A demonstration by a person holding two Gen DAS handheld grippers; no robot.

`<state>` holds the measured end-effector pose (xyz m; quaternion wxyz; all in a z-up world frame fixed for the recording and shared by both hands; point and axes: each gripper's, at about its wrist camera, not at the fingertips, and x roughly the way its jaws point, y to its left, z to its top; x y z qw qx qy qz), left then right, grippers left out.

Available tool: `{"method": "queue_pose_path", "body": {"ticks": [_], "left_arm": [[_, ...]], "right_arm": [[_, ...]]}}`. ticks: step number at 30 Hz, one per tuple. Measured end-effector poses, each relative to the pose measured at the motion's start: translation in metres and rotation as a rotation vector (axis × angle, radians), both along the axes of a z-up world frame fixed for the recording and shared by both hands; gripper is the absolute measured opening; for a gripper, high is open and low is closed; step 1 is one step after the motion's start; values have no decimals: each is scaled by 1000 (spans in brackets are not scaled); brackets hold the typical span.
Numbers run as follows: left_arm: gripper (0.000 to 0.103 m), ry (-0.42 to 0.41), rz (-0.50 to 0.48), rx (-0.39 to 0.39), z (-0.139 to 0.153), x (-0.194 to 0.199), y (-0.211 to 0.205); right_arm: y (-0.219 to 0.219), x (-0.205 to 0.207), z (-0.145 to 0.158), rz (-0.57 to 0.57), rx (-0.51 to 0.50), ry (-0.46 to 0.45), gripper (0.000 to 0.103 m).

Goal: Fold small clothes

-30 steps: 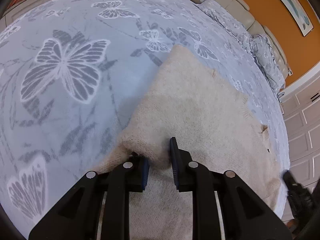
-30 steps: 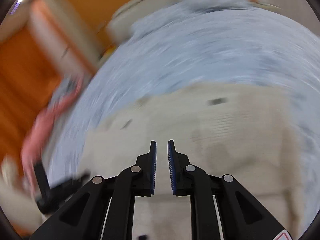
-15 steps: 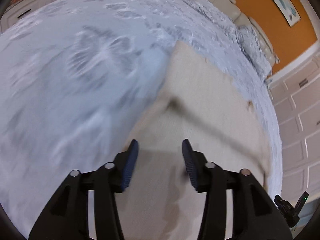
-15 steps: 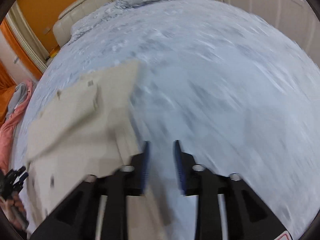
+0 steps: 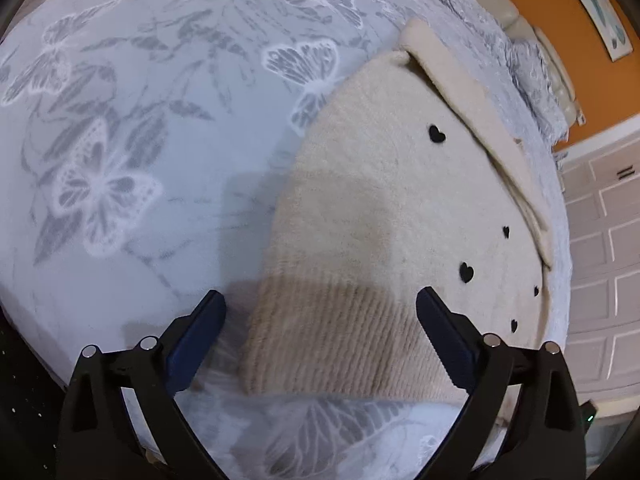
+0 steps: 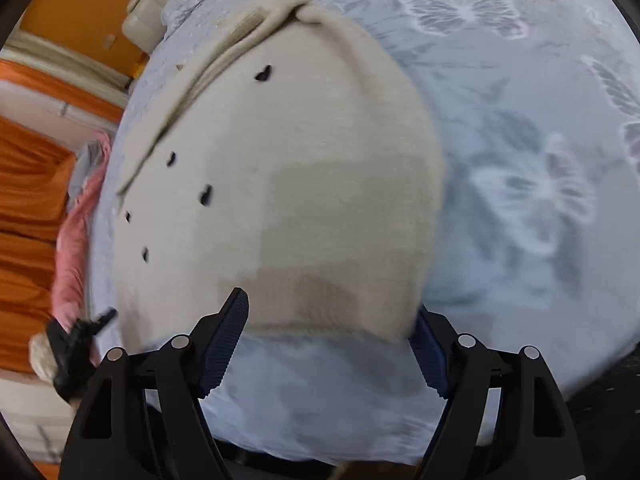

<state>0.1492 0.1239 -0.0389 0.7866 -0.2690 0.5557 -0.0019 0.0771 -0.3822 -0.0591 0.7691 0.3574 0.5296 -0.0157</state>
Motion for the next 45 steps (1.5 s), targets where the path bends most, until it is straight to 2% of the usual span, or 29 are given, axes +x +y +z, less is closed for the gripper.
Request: {"method": "queue_pose_path", "body": {"ticks": [1,2,3,4,5,6,7,9,11,14,19,23,29,32,34,35,37,40,41,42,44,45], "left_arm": [[91,6,-1,4,0,2,-1],[87,9,-3,-2,1,3,-3],[68,14,-15,0,4,6,-4],[35,18,-34,-10,6,7,-5],[18,36,-56,-57,6,10,-4],[8,55,-48,-110,8,10,0],[8,51,-33,-132,13,8,4],[7,-12,-28,-138,38,-2,14],[6,-67,-61,-137,62,-16,17],[6,-122,-121,-110,93,-48,21],[6,-102,-193,-48,101,-103,23],[6,-24,-223,-63,85,-152,21],[6,13,-274,-48,97,-208,19],[6,10,-271,-75,111,-219,23],[6,-8,-282,-64,115,-216,23],[6,-12,-285,-52,112,-213,21],[7,18,-292,-46,96,-208,18],[7,98,-272,-45,73,-202,17],[7,107,-256,-46,70,-203,18],[7,107,-242,-51,68,-203,18],[14,91,-222,-52,68,-199,18],[22,89,-218,-52,68,-199,16]], "right_arm": [[3,7,2,-5,10,-16,64],[4,14,3,-12,19,-27,48],[5,13,5,-20,20,-29,25],[5,15,8,-28,23,-29,15],[3,13,15,-41,29,-44,13],[4,11,22,-54,21,-65,11],[4,7,35,-59,9,-96,11],[3,-10,60,-52,-22,-148,9],[6,-31,87,-24,-61,-202,7],[-4,-70,107,-5,-102,-232,5],[-10,-130,101,29,-131,-170,5],[-17,-187,87,62,-88,-82,4],[-1,-253,102,129,-116,-43,0],[4,-267,114,152,-117,-53,0],[4,-264,112,200,-106,-54,0],[2,-258,110,202,-139,-48,1],[-5,-247,103,167,-168,-20,8],[-18,-236,98,95,-176,10,26],[-23,-233,99,72,-194,8,39],[-25,-231,101,57,-207,2,47],[-31,-219,99,32,-186,-1,53],[-32,-214,95,33,-157,8,55]]}}
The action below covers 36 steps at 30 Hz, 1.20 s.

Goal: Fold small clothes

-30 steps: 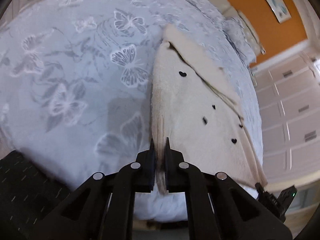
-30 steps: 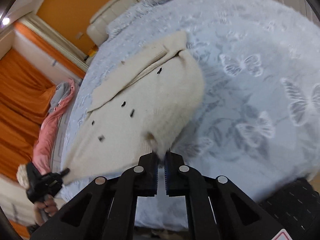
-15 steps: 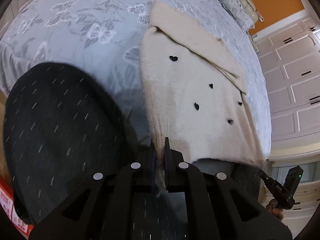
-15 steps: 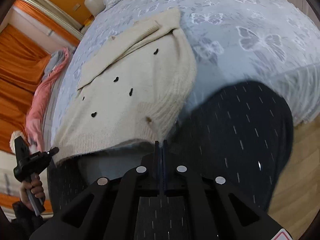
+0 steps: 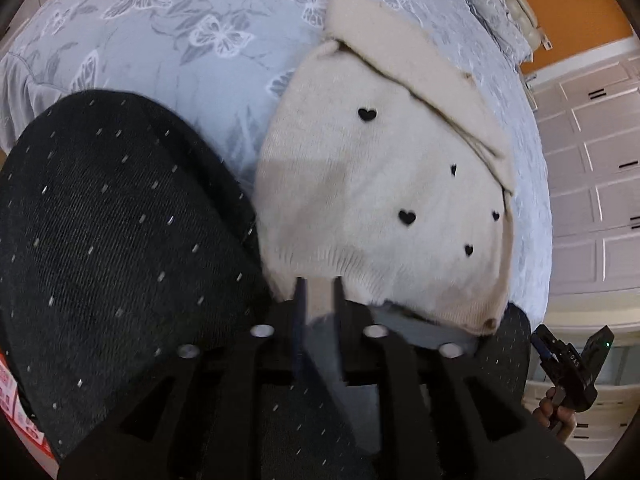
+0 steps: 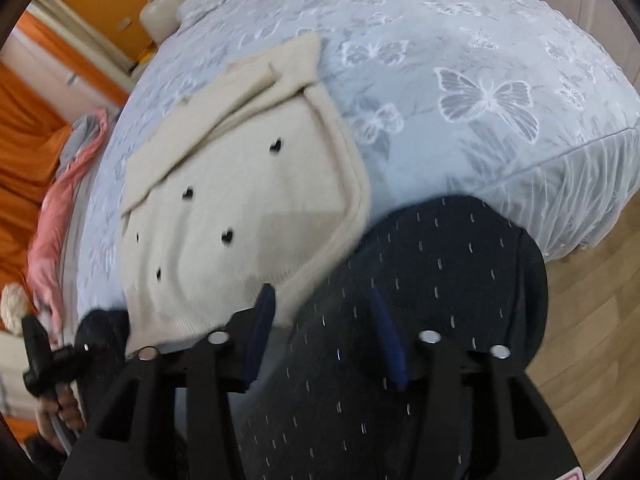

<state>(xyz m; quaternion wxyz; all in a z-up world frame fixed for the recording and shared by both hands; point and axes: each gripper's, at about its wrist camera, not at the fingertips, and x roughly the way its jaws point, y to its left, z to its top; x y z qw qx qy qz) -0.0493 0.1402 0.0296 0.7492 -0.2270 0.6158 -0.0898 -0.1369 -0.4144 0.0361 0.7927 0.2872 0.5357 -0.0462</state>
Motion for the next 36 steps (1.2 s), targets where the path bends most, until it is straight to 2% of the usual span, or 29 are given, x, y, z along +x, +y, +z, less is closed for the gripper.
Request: {"method": "queue_pose_path", "body": {"ticks": [2,4,5,7,8,10,13,14,16,17,18,19,20,21,22,23,24,25,27,28,29,30,31,33,35,36], "left_arm": [[35,-3,17,4,0,5,-5],[51,-7,34,18,-2,11,-10],[56,-3,41,32,-4,14,-14],[67,43,65,70,-13,22,-20],[70,63,62,87,-18,26,-22],[83,111,17,141,-29,34,-35],[94,154,-71,217,-44,44,-55],[94,170,-93,248,-51,46,-61],[95,198,-120,302,-65,53,-71],[94,207,-125,316,-71,56,-74],[87,212,-128,303,-75,58,-74],[58,221,-127,271,-78,59,-73],[41,247,-113,224,-83,59,-67],[6,265,-87,148,-85,58,-58],[0,280,-58,68,-87,56,-49],[0,292,-29,14,-86,52,-40],[0,280,-13,2,-82,49,-33],[0,233,-22,10,-72,45,-27],[0,169,-46,63,-57,42,-22],[0,159,-47,67,-54,43,-19],[0,161,-42,61,-54,45,-15],[0,173,-30,55,-57,49,-11],[0,195,-4,51,-61,51,-7],[4,248,43,73,-70,54,-3],[23,282,64,82,-76,59,-7],[37,294,71,76,-79,64,-8]], "right_arm": [[7,17,-18,13,95,57,55],[19,30,-34,37,106,126,56],[31,39,-41,59,22,168,57],[46,50,-48,103,-69,221,63],[51,55,-53,119,-79,246,68],[61,64,-68,155,-90,290,69],[69,73,-82,194,-131,338,68],[69,76,-86,199,-127,346,63],[67,78,-91,193,-85,354,28],[62,77,-95,173,-36,360,0],[53,73,-96,128,20,350,0],[45,70,-93,103,47,313,0],[40,65,-83,85,64,261,0],[37,61,-75,77,61,229,0],[33,56,-62,69,48,186,0],[28,50,-48,64,35,140,0],[25,45,-42,59,34,126,0],[21,42,-38,55,44,116,0],[16,40,-37,68,56,132,0],[16,43,-40,70,35,158,4],[14,46,-46,59,1,197,18],[12,53,-53,47,-12,226,40],[13,58,-58,38,-12,247,49],[17,69,-70,37,-33,289,58],[25,80,-81,39,-43,345,72],[30,85,-92,46,-39,383,72]]}}
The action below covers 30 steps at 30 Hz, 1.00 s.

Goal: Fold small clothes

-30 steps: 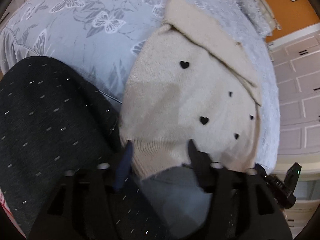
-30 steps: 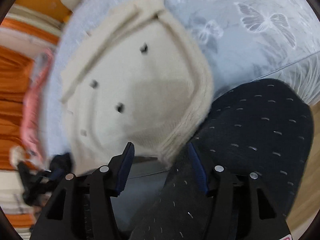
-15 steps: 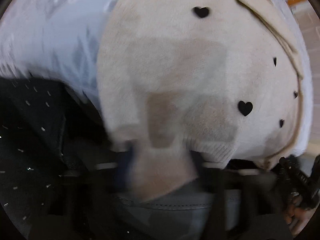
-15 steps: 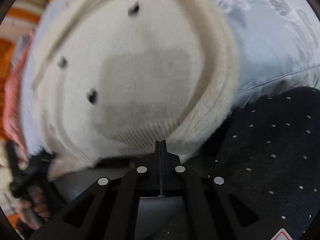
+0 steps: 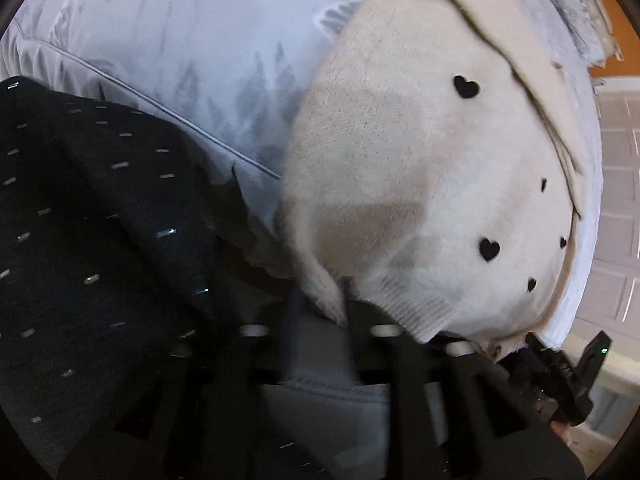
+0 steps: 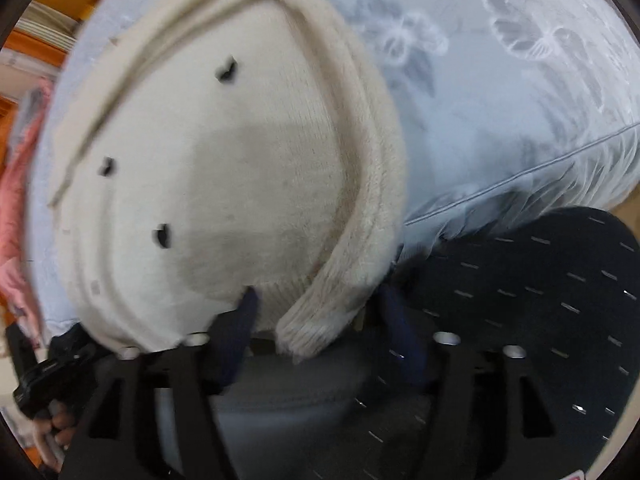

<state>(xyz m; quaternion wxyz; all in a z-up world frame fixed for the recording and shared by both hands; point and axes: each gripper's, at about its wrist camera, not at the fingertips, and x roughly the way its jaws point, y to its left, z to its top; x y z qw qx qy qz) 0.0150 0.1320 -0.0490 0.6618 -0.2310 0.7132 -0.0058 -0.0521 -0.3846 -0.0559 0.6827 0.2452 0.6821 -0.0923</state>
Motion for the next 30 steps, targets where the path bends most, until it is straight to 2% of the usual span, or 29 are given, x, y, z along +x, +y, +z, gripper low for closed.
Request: {"method": "queue_pose_path", "body": {"ticks": [1,2,4,6,8,11,13,14,16,17,18,20,21,24,27,29,30], "left_arm": [[52,7,2,3,-1,2,-4],[57,17,-3,9,-4,6,-10],[83,35,-29,29,-9,13,-23],[93,47,-57,64,-16,18,-35],[92,32,-78,96,-19,21,-44],[80,-11,-91,102,-20,23,-49],[61,-62,-90,57,-15,22,-47],[58,-77,-89,36,-13,22,-43],[32,-93,-80,-24,-17,23,-35],[27,-91,-53,-48,-19,22,-22],[17,-93,-19,-81,-22,21,-13],[5,-129,26,-148,-13,16,-2],[2,-155,19,-154,-5,13,1],[2,-278,-44,-146,37,-1,4],[2,-364,-40,-196,85,-3,15],[1,-412,-26,-226,112,-1,24],[0,-465,-20,-242,135,9,29]], "right_arm": [[3,2,-5,5,7,16,72],[6,4,-12,12,26,32,72],[13,4,-27,12,77,66,62],[12,1,-26,-12,120,48,13],[2,-5,-16,-72,204,-24,12],[-16,-20,29,-123,340,-245,11],[-26,-30,58,-133,419,-375,11],[-30,-34,71,-125,442,-429,11],[-31,-38,85,-95,416,-455,11],[-32,-39,87,-84,392,-449,11],[-29,-39,86,-82,370,-441,11],[-26,-40,88,-88,340,-442,11],[-25,-42,85,-88,335,-454,11],[-26,-48,96,-65,293,-502,10],[-23,-55,106,-51,267,-544,10],[-26,-51,125,-51,273,-595,10],[-29,-48,133,-48,274,-619,10]]}}
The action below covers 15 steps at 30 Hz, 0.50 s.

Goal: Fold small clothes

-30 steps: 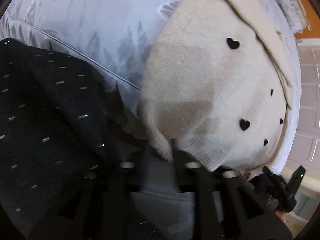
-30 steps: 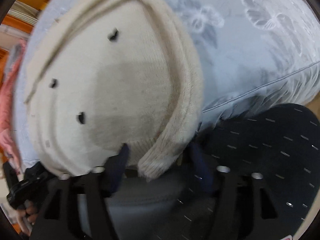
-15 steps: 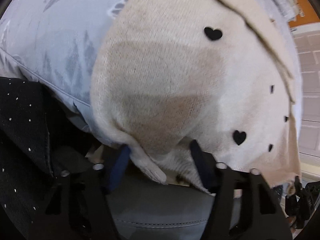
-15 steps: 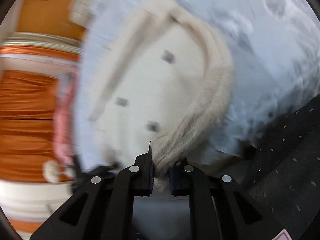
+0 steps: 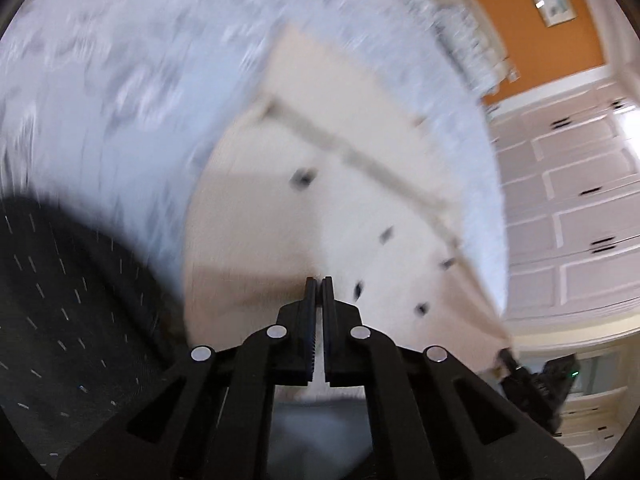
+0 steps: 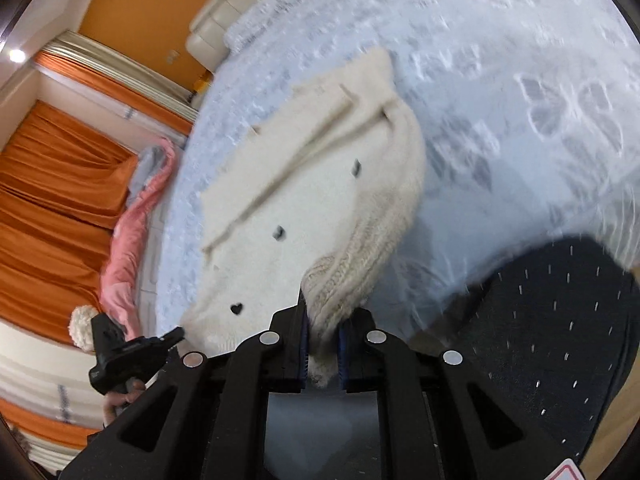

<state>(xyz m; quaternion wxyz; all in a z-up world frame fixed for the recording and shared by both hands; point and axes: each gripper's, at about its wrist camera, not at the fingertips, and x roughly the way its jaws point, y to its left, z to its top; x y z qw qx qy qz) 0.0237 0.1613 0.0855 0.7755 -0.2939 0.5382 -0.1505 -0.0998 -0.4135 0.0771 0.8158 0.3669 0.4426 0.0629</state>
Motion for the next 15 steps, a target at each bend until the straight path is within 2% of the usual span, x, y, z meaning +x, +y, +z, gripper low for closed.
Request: {"method": "queue_pose_path", "body": {"ticks": [3,4,5,6,8,10,12,14,15], "left_arm": [[0,-132,11,-4,44,28,-11],[0,-180,0,-6,61,50,-17],[0,-219,-6,16,75,72,-22],[0,-265,-18,65,88,103,-27],[0,-284,-1,170,94,154,-46],[0,-253,-3,191,96,191,-53],[0,-275,-38,196,101,195,-67],[3,-287,-78,216,96,175,-77],[12,-263,-102,227,83,160,-80]], "right_arm": [[-14,31,33,-3,33,-104,10],[-20,53,44,0,42,-138,10],[-24,70,50,2,41,-159,10],[-28,104,56,13,32,-185,10],[-30,173,63,24,-25,-205,10],[-30,221,63,5,-78,-187,10],[-26,252,63,-4,-57,-167,10],[-15,255,65,23,-55,-189,10],[-8,250,64,45,-87,-200,10]]}}
